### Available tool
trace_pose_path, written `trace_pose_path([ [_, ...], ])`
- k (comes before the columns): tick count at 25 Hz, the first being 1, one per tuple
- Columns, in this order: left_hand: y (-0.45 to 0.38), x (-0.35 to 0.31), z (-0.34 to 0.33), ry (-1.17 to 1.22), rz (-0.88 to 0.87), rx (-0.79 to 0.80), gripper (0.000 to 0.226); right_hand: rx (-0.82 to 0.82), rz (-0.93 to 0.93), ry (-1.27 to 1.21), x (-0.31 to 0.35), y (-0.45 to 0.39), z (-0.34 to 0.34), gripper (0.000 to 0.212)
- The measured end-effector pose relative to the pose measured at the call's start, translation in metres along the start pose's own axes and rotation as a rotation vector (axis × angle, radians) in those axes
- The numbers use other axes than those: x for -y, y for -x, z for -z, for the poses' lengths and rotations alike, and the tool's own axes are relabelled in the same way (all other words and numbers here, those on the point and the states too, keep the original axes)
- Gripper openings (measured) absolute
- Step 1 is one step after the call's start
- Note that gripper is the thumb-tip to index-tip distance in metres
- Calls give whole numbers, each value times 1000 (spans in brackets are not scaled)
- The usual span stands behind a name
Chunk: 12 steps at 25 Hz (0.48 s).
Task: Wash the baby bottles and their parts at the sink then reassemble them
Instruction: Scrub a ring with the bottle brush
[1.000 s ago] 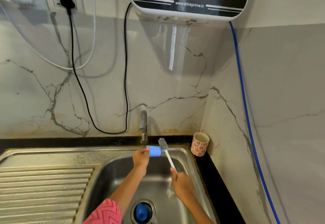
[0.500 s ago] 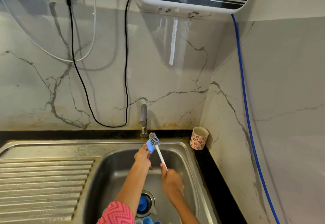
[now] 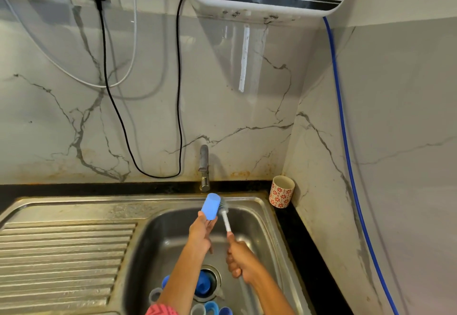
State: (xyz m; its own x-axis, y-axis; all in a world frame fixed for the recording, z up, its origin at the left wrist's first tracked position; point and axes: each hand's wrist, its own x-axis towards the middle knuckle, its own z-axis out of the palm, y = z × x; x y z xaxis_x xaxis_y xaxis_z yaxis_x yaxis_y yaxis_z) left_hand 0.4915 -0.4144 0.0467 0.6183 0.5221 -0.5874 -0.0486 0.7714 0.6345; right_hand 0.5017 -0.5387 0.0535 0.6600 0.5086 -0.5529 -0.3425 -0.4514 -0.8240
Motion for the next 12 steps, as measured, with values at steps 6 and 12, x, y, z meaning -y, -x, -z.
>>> trace_pose_path([
  [6, -2, -3, 24, -13, 6, -136, 44, -37, 107, 252, 1, 12, 5, 45],
  [12, 11, 6, 34, -33, -135, -4, 42, -350, 203, 676, -14, 5, 14, 55],
])
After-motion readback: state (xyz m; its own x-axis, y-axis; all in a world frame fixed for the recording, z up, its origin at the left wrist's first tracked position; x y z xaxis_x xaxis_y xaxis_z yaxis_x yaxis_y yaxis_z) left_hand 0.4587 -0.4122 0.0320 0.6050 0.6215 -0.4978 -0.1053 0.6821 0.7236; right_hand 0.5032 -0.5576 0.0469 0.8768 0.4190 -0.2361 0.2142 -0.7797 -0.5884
